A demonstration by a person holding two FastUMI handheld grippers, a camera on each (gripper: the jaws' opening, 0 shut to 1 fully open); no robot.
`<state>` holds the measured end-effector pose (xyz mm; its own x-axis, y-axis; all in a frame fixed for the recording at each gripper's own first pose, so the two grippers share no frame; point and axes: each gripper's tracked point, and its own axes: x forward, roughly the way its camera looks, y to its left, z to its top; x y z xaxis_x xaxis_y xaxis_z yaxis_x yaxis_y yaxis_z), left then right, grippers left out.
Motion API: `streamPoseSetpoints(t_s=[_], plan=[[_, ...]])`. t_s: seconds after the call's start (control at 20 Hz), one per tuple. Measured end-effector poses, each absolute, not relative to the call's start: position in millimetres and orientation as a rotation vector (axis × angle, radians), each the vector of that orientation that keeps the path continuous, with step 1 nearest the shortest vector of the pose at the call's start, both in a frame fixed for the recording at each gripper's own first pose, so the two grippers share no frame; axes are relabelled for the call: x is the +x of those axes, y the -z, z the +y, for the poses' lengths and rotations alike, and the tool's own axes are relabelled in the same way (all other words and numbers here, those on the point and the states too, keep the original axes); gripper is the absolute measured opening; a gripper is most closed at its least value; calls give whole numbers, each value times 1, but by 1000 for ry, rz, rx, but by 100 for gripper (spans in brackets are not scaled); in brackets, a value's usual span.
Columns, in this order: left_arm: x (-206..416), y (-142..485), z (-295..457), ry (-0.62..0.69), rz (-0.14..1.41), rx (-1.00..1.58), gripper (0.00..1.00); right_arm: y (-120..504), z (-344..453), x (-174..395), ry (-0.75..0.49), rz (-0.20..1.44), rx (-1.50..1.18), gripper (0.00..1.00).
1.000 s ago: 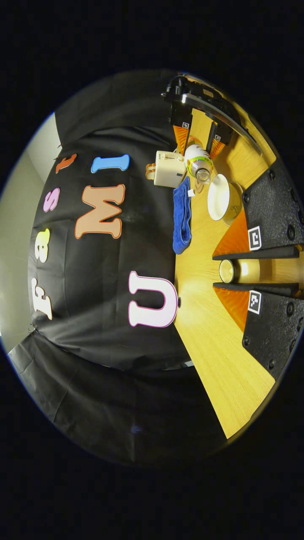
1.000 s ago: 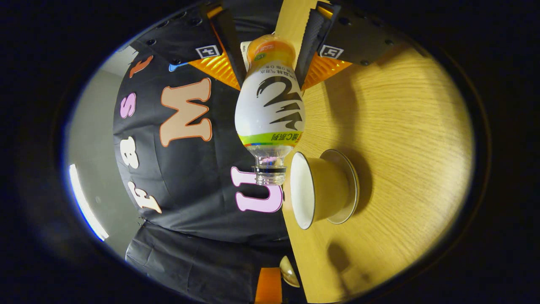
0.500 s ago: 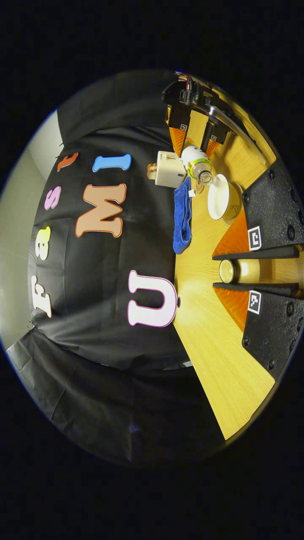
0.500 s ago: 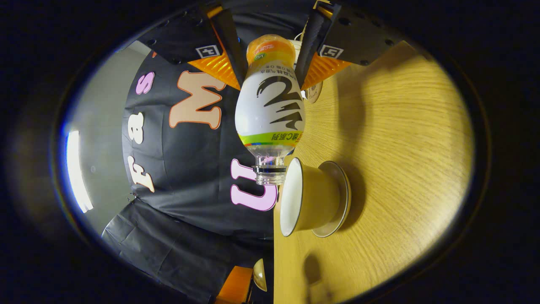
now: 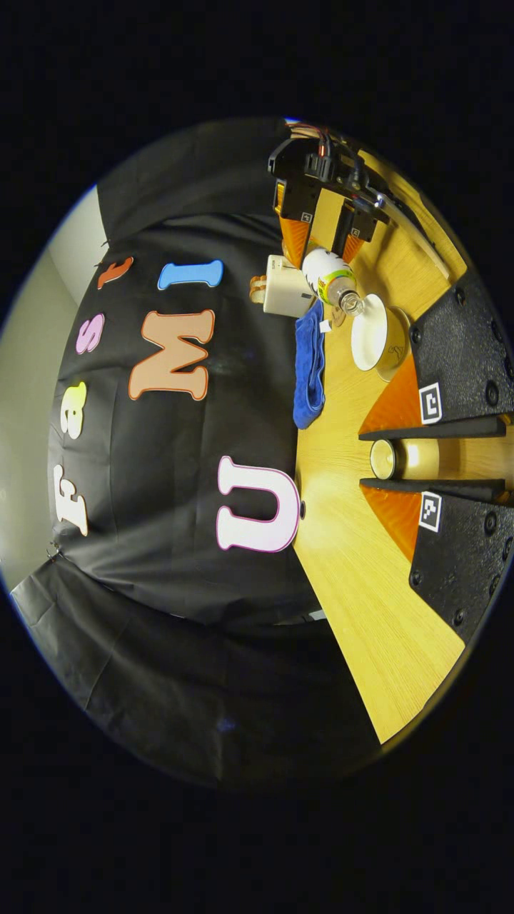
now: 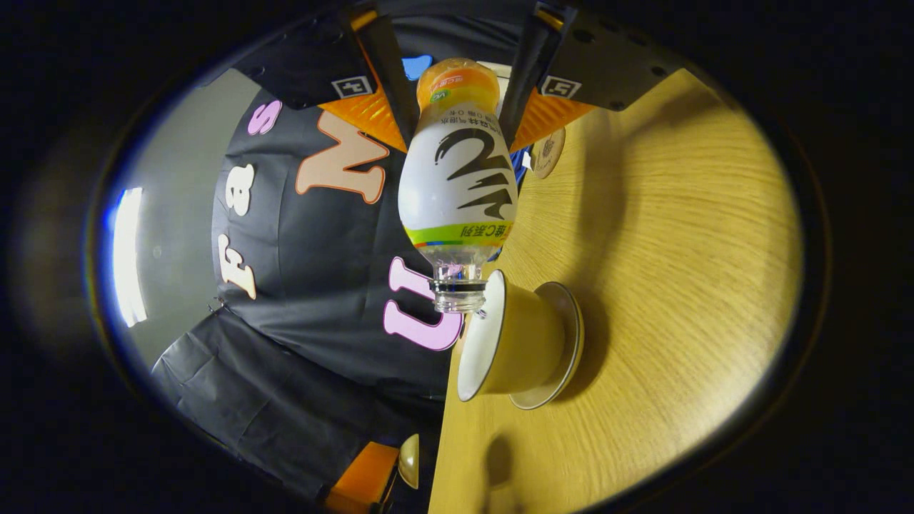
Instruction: Open the teacup lid with one hand, grasp the water bottle and pour water into the teacup with the other hand; after pouring, place the water bottle on the coaster and then close the teacup lid.
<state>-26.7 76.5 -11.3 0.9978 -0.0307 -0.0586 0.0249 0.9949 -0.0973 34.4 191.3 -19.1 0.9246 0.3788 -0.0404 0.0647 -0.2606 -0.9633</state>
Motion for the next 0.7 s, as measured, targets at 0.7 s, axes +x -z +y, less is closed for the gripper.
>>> streamPoseSetpoints(t_s=[0.7], plan=[[-28, 14, 79, 29, 74, -103, 20, 12, 202, 35, -333, -424, -1983, 70]])
